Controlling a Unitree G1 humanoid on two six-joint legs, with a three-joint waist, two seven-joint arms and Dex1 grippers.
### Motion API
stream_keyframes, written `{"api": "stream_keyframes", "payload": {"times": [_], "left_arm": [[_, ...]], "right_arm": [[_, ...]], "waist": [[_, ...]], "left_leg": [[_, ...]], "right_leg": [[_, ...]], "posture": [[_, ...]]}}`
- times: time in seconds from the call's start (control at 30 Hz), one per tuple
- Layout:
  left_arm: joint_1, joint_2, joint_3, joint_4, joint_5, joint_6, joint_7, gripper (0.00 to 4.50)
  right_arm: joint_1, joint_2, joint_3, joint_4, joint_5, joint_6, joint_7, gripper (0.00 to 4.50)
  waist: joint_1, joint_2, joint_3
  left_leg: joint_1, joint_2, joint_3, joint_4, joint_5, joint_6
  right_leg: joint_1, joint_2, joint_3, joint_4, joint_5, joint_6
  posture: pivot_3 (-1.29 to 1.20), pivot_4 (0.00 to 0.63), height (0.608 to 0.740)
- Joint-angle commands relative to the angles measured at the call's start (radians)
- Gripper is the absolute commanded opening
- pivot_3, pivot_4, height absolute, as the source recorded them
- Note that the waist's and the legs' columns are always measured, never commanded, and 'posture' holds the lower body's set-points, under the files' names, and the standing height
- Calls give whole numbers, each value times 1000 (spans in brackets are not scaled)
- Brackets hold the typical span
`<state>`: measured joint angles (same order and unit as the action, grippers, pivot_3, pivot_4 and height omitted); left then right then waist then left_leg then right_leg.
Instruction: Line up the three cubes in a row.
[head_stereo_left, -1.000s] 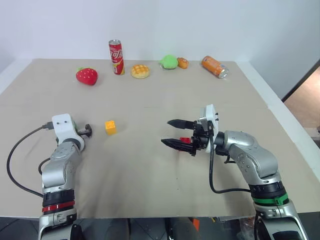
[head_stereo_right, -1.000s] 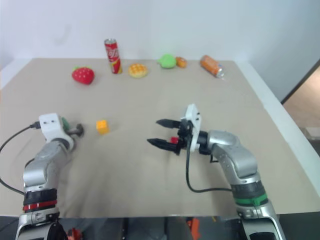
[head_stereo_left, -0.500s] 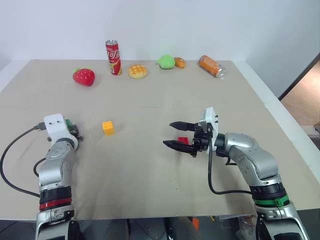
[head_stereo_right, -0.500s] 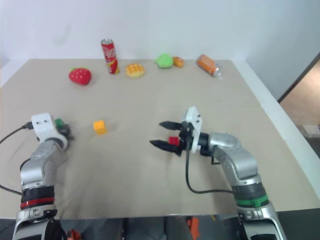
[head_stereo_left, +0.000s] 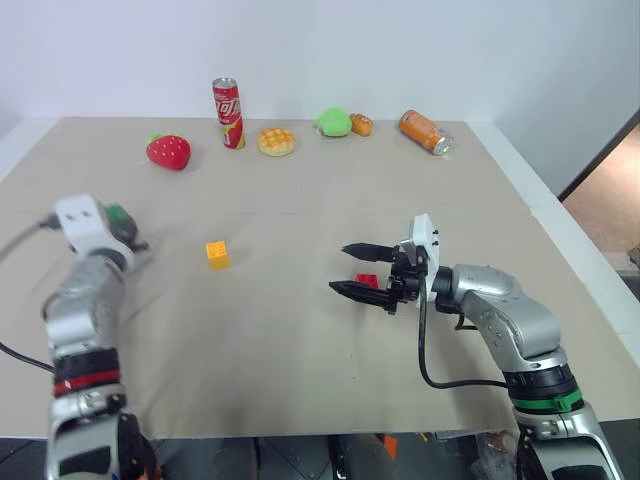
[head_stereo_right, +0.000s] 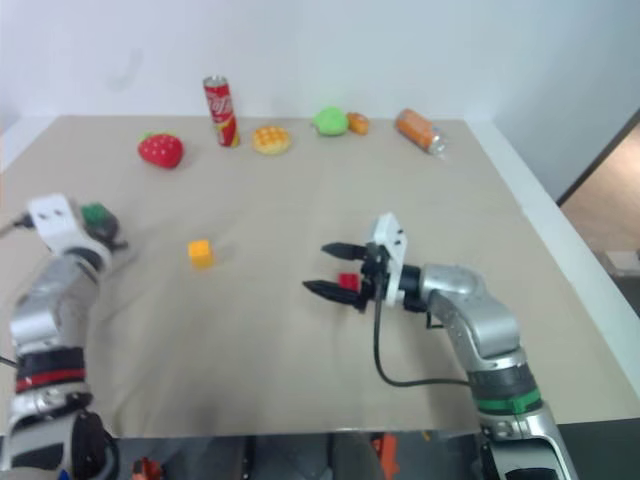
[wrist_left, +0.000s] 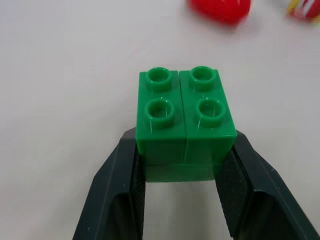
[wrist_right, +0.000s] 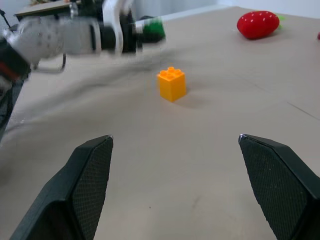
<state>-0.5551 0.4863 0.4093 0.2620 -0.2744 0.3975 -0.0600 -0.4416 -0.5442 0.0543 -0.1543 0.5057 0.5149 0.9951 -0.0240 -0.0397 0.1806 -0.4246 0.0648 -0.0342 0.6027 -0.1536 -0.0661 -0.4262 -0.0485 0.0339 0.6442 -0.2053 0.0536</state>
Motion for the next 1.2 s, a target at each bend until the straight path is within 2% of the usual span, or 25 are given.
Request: {"api": "stream_keyframes", "payload": {"times": [0.03,0.13,0.3,0.43,0.57,0.73,1.2], "left_arm": [[-80,53,-51,50,11,-118,-150,1329],[-145,61,-126,48,-6,-182,-319,1329],[-184,14,-285,-36,-71,-205,-627,1329],[-174,-23,-413,-61,-68,-235,-813,1329],[-176,-50,-528,-22,-39,-275,-979,1329],[-178,-59,-617,43,14,-351,-1101,1329],[-275,-70,-672,330,133,-516,-1290,1329]], "right_arm": [[-28,-41,-86,-24,47,20,1,4184],[-17,-103,-156,-59,103,53,30,4184],[46,-209,-265,-104,188,95,77,4184],[144,-274,-274,-131,164,67,121,4184],[174,-269,-279,-121,155,61,85,4184],[217,-240,-264,-176,155,59,27,4184],[262,-206,-249,-216,150,44,-31,4184]], "waist": [[2,0,0],[12,0,0],[16,0,0],[12,0,0],[-5,2,1],[-5,2,1],[1,2,1]], "left_leg": [[0,0,0,0,0,0],[-2,-1,0,0,0,-1],[-6,-1,0,0,-1,-2],[-5,-1,0,-1,-4,-1],[-5,-1,0,0,-5,1],[-4,-1,0,1,-5,2],[-5,-1,1,3,-5,2]], "right_leg": [[0,0,0,-1,0,0],[1,-1,0,-2,-1,2],[0,-2,0,-7,-1,4],[1,-2,0,-8,-3,8],[0,-1,1,-7,-3,8],[1,-1,1,-7,-3,5],[1,-1,2,-7,-2,6]], "posture": [[0,150,740],[0,150,740],[0,150,740],[0,150,740],[0,150,740],[0,150,740],[0,150,740]]}}
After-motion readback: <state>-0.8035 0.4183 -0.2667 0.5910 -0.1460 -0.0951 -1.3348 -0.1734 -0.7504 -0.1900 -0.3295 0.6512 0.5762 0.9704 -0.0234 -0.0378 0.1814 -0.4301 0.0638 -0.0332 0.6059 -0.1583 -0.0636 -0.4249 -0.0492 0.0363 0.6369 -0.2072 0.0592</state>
